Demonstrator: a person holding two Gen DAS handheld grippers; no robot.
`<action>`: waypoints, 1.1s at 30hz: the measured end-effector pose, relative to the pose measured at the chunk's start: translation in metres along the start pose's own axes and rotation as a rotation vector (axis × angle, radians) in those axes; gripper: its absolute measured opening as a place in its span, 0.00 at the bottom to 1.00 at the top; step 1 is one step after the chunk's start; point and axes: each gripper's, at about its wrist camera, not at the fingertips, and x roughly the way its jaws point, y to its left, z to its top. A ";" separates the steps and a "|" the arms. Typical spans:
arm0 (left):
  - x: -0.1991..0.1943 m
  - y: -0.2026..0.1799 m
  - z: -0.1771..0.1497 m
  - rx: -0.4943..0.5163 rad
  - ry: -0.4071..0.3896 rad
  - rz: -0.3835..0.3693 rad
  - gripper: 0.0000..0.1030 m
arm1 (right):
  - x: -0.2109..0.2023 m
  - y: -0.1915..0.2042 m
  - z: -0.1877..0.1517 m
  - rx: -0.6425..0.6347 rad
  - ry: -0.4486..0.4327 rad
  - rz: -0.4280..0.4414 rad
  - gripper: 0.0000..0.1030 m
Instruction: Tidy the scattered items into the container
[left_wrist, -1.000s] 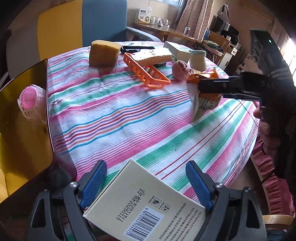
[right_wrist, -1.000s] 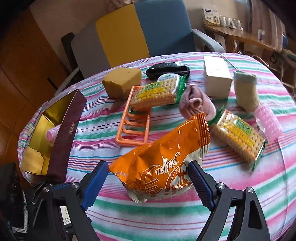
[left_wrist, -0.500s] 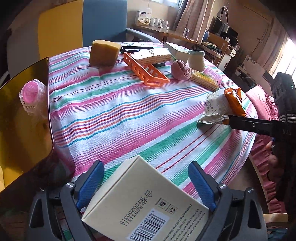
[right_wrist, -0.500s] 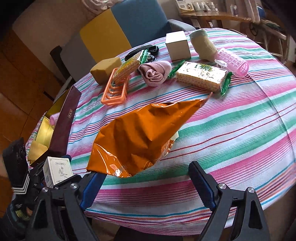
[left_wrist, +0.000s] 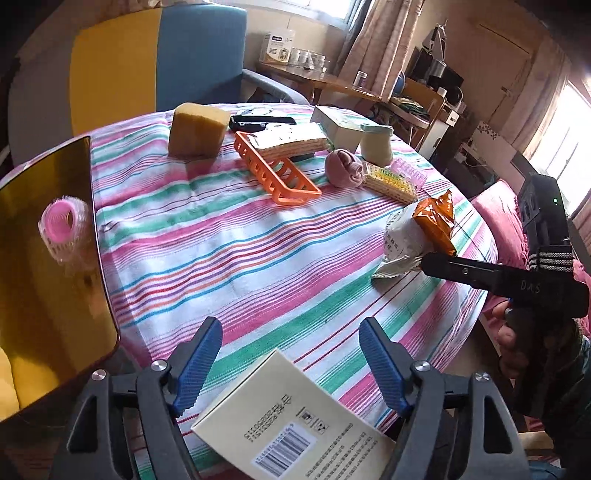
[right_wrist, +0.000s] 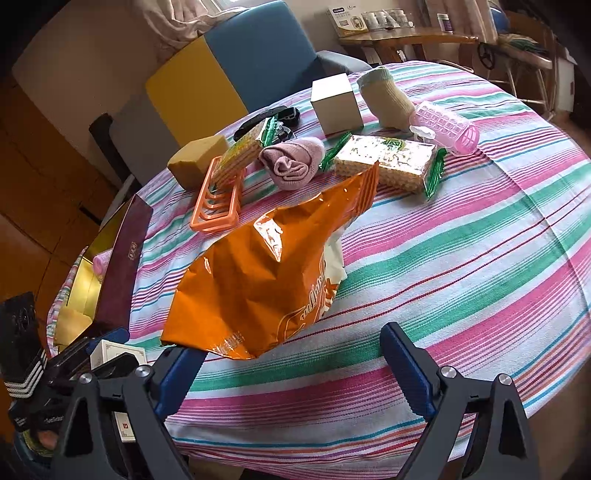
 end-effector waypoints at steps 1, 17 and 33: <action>-0.003 -0.001 0.002 0.003 -0.011 0.000 0.75 | 0.000 0.000 0.000 -0.003 -0.005 -0.007 0.93; -0.113 0.048 -0.065 -0.038 0.064 -0.273 0.69 | 0.004 0.001 0.000 -0.018 -0.008 -0.009 0.97; -0.022 0.014 -0.046 -0.074 0.181 -0.263 0.72 | 0.006 0.005 -0.002 -0.044 -0.006 -0.044 0.98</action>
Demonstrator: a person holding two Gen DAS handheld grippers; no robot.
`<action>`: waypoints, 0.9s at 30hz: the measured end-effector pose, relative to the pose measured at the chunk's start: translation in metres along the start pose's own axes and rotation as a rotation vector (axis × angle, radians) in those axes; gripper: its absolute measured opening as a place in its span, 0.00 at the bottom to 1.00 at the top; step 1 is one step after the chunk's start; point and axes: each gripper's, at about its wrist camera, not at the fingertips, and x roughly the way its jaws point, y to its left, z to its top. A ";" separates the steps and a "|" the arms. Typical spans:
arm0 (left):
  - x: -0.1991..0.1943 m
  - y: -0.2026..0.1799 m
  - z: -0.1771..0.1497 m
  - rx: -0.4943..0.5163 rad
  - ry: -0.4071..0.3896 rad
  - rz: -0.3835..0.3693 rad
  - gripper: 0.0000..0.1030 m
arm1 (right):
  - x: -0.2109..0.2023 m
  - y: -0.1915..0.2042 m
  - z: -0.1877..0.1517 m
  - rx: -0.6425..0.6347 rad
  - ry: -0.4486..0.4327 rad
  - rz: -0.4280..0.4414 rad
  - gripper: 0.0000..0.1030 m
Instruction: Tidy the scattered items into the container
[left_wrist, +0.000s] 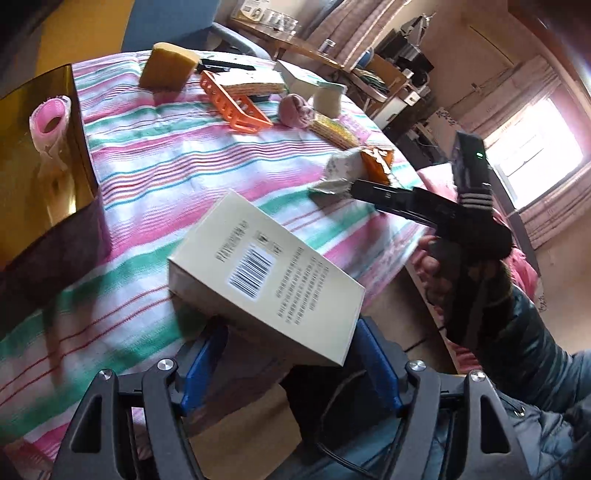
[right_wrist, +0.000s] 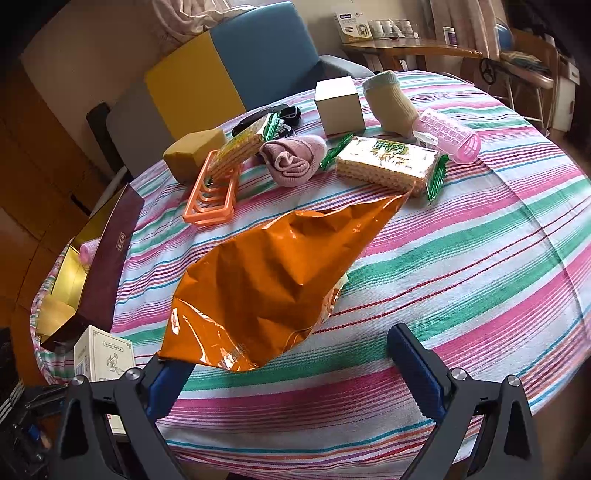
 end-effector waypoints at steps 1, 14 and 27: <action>0.001 0.005 0.004 -0.018 -0.001 0.008 0.75 | 0.000 -0.001 0.000 0.005 0.001 0.003 0.98; -0.017 0.021 0.038 -0.061 -0.088 0.048 0.76 | -0.020 -0.007 0.007 0.081 -0.048 0.048 0.98; -0.028 0.024 0.035 -0.185 -0.166 0.066 0.76 | -0.021 0.003 0.034 0.127 -0.102 0.087 0.99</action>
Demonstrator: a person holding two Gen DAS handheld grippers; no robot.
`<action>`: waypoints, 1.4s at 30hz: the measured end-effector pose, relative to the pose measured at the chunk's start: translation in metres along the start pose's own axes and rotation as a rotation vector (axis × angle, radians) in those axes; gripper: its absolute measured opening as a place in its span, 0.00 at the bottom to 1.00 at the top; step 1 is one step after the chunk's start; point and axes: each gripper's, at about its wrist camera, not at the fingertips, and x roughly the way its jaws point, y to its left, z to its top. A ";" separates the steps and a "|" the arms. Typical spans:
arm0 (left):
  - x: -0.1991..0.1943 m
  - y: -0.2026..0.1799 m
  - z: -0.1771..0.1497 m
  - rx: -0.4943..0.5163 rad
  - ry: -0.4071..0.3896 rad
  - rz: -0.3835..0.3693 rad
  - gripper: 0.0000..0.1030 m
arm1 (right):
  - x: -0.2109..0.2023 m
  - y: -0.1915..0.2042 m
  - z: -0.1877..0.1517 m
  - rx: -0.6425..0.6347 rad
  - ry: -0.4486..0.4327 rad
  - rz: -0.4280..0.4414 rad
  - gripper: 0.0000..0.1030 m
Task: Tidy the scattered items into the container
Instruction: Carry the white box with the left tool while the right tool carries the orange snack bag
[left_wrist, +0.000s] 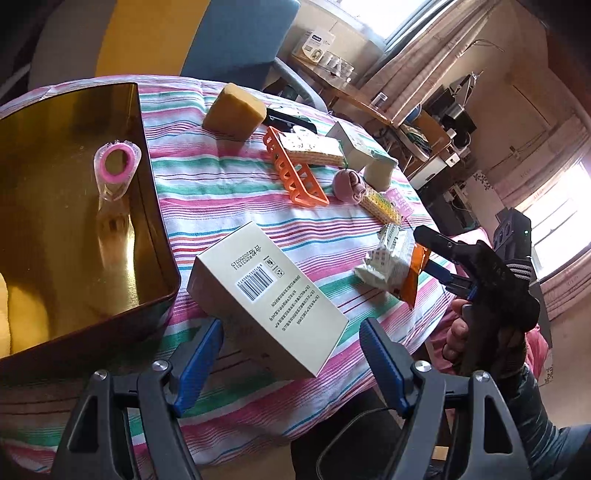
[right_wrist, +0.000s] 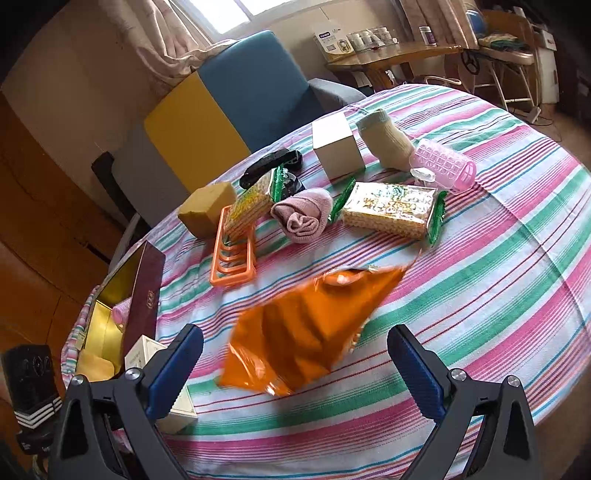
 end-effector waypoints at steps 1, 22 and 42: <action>0.000 0.000 0.001 -0.004 0.005 -0.003 0.76 | 0.001 0.000 0.002 0.004 -0.002 0.005 0.99; 0.043 -0.030 0.025 0.033 0.091 0.157 0.77 | 0.016 -0.001 -0.009 -0.139 0.037 -0.105 0.74; 0.013 -0.040 0.002 0.184 -0.057 0.205 0.54 | -0.003 0.017 -0.022 -0.230 0.004 -0.149 0.64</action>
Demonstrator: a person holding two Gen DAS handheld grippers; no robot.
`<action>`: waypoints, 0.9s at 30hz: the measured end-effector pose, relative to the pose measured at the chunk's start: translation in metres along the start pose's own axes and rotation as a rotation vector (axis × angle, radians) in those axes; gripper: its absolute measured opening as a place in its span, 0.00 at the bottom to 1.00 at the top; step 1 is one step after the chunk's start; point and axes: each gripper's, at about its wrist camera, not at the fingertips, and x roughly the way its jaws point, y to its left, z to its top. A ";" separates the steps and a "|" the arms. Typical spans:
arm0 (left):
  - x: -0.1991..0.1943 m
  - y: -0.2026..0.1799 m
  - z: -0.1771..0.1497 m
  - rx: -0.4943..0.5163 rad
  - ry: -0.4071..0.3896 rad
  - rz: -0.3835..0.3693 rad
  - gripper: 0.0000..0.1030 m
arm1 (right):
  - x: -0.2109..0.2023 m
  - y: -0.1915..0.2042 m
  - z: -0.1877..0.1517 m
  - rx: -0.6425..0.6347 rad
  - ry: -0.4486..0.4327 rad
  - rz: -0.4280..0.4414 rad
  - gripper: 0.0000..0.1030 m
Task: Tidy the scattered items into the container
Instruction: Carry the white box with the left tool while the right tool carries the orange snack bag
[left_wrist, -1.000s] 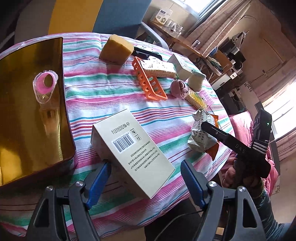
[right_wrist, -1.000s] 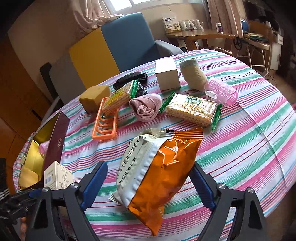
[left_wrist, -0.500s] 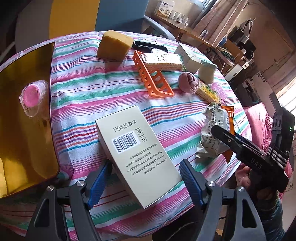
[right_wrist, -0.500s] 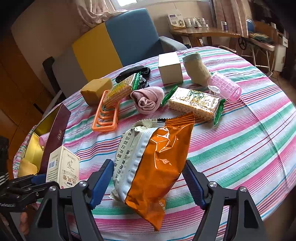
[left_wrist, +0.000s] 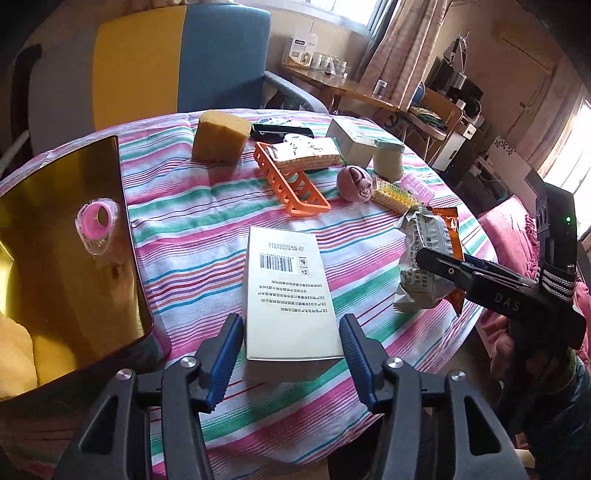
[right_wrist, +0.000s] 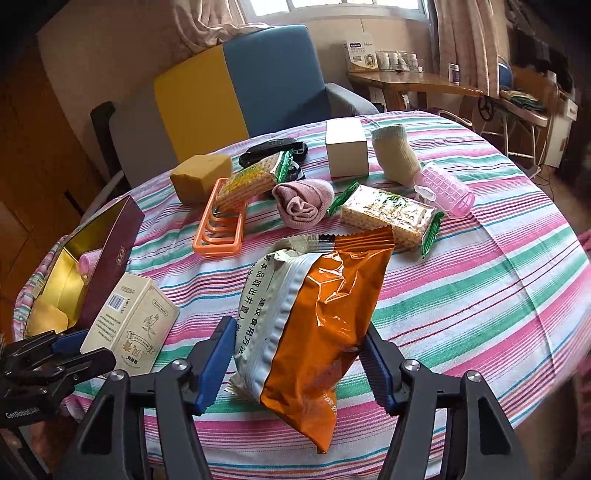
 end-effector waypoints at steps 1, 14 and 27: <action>-0.003 0.001 0.000 -0.005 -0.013 -0.007 0.53 | -0.003 0.002 0.000 -0.005 -0.004 0.000 0.64; 0.007 0.009 -0.013 0.002 0.025 -0.005 0.56 | -0.007 0.043 0.003 -0.089 0.001 0.025 0.64; 0.045 0.013 -0.010 -0.020 0.152 0.028 0.59 | 0.016 0.027 -0.006 -0.048 0.074 0.038 0.66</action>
